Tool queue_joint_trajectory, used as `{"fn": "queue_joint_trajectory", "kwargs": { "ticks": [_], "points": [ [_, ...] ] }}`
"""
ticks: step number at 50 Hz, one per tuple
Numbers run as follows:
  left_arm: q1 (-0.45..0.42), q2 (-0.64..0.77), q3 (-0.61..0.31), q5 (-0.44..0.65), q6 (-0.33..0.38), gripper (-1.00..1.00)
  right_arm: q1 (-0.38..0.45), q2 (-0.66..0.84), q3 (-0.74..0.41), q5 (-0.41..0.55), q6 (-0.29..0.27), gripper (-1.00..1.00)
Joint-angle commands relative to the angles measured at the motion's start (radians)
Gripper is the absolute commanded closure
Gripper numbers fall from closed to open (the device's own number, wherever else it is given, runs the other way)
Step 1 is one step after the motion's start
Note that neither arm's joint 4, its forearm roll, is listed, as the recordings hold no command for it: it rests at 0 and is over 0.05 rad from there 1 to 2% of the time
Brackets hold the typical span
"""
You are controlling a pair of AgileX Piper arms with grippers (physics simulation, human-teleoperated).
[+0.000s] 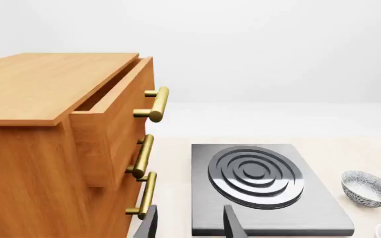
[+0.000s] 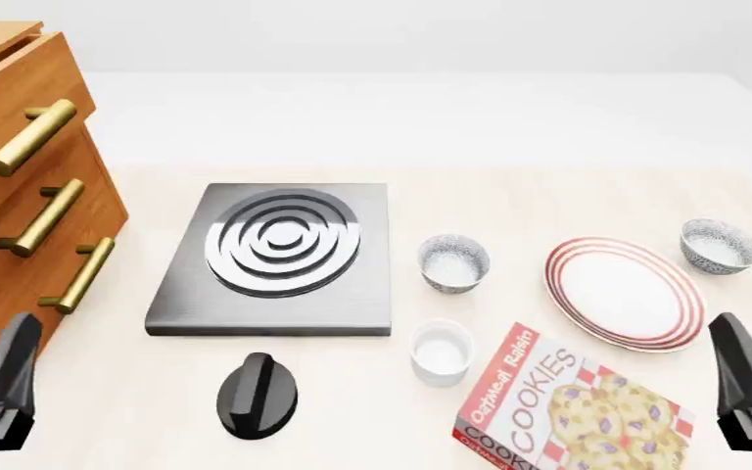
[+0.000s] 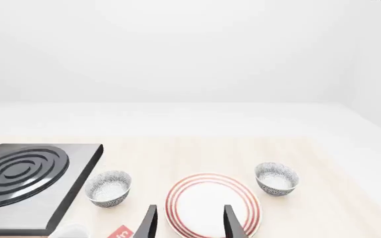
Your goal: Pick the akita bowl next to the plate and place it on the plate.
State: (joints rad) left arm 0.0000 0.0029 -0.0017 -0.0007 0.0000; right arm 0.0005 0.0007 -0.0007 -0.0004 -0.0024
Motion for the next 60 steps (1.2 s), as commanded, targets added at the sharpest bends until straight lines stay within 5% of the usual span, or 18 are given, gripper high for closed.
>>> {"fn": "queue_joint_trajectory", "kwargs": {
  "ticks": [1, 38, 60],
  "points": [
    [0.000, 0.005, -0.003, -0.001, 0.000, -1.00, 0.002, 0.001, -0.002, 0.000, -0.009, -1.00],
    [0.000, 0.005, -0.003, -0.001, 0.000, -1.00, 0.017, 0.023, -0.050, -0.001, -0.013, -1.00],
    [0.000, 0.005, -0.003, -0.001, 0.000, -1.00, 0.041, 0.136, -0.105, -0.090, -0.020, -1.00]
  ]
}}
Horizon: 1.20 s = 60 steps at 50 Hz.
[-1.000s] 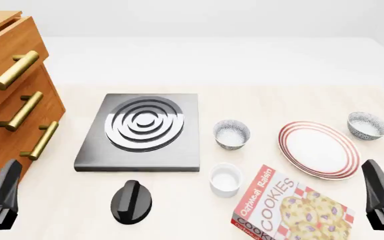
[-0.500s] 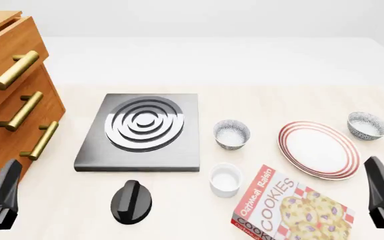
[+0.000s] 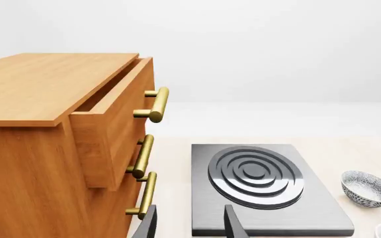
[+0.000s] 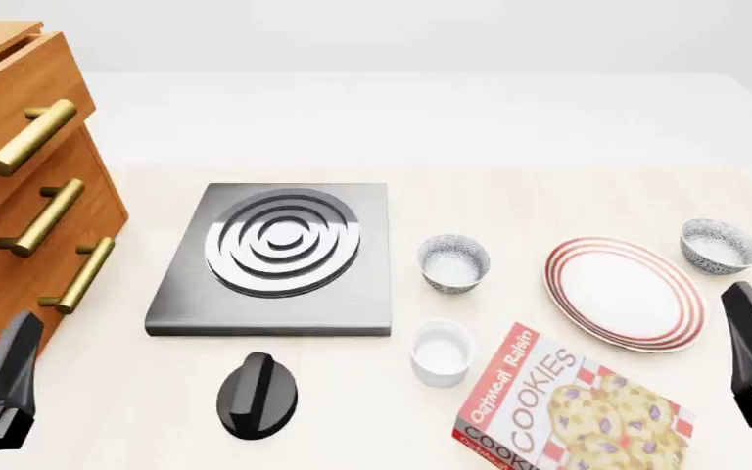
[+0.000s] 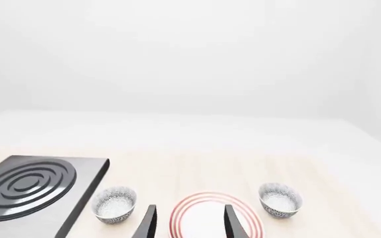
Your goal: Pick the akita bowl next to the plate and place it on the plate.
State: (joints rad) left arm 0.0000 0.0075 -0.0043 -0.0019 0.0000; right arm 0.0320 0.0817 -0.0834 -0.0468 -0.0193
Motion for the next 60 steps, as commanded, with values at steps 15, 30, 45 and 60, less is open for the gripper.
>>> {"fn": "queue_joint_trajectory", "kwargs": {
  "ticks": [15, 30, 45, 60],
  "points": [
    [0.000, 0.000, 0.000, 0.000, 0.000, -1.00, 0.016, 0.116, -0.045, -0.090, 0.000, -1.00],
    [0.000, 0.000, 0.000, 0.000, 0.000, -1.00, 0.014, 0.248, -0.068, -0.206, -0.004, -1.00],
    [0.000, 0.000, 0.000, 0.000, 0.000, -1.00, 0.024, 0.323, -0.075, -0.268, -0.013, -1.00],
    [0.000, 0.000, 0.000, 0.000, 0.000, -1.00, 0.043, 0.406, -0.096, -0.327, -0.012, -1.00]
  ]
}}
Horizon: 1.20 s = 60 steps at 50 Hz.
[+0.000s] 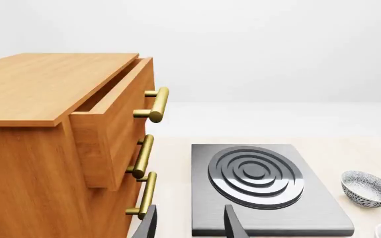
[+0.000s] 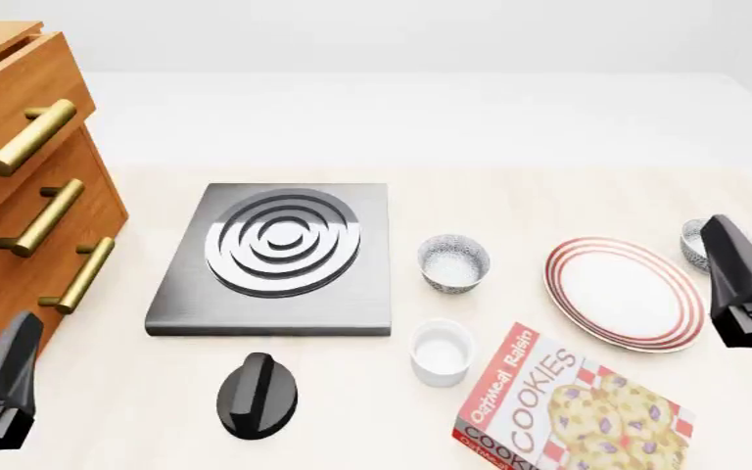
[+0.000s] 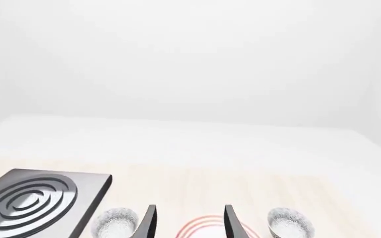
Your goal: Pick the akita bowl next to the plate and place it on the plate.
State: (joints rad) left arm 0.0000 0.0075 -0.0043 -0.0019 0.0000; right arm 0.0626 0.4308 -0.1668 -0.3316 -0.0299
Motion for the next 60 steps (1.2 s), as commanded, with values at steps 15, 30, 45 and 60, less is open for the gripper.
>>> {"fn": "queue_joint_trajectory", "kwargs": {
  "ticks": [15, 30, 45, 60],
  "points": [
    [0.000, 0.000, 0.000, 0.000, 0.000, -1.00, 0.027, 0.172, -0.015, -0.139, -0.008, -1.00],
    [0.000, 0.000, 0.000, 0.000, 0.000, -1.00, 0.017, 0.300, -0.024, -0.240, -0.020, -1.00],
    [0.000, 0.000, 0.000, 0.000, 0.000, -1.00, -0.003, 0.419, -0.037, -0.328, -0.034, -1.00],
    [0.000, 0.000, 0.000, 0.000, 0.000, -1.00, -0.027, 0.510, -0.062, -0.380, -0.042, -1.00]
  ]
}}
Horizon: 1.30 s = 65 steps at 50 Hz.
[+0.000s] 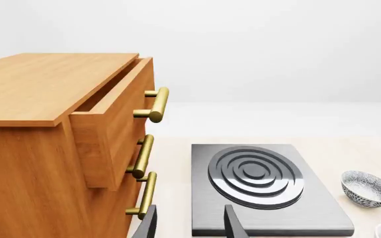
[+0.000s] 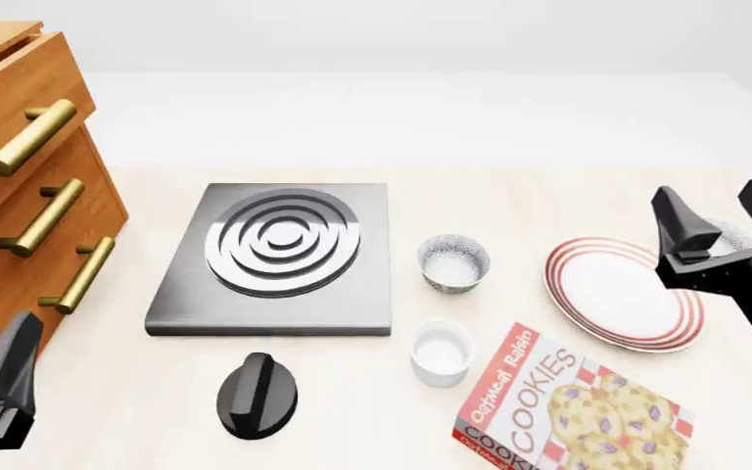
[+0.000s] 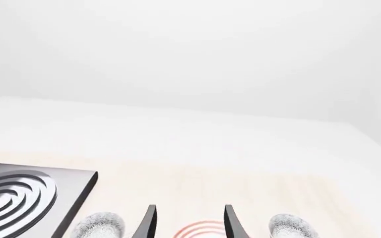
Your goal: Pick the akita bowl next to the plate and place it on the plate.
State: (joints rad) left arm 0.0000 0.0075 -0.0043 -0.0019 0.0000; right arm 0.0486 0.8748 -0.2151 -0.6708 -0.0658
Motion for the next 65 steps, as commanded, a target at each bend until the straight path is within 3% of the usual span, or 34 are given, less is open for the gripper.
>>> {"fn": "queue_joint_trajectory", "kwargs": {
  "ticks": [1, 25, 65],
  "points": [
    [0.000, 0.000, 0.000, 0.000, 0.000, -1.00, -0.015, 0.082, -0.016, -0.050, -0.007, -1.00],
    [0.000, 0.000, 0.000, 0.000, 0.000, -1.00, -0.043, 0.294, -0.048, -0.184, -0.032, -1.00],
    [0.000, 0.000, 0.000, 0.000, 0.000, -1.00, -0.115, 0.441, -0.135, -0.205, -0.032, -1.00]
  ]
}}
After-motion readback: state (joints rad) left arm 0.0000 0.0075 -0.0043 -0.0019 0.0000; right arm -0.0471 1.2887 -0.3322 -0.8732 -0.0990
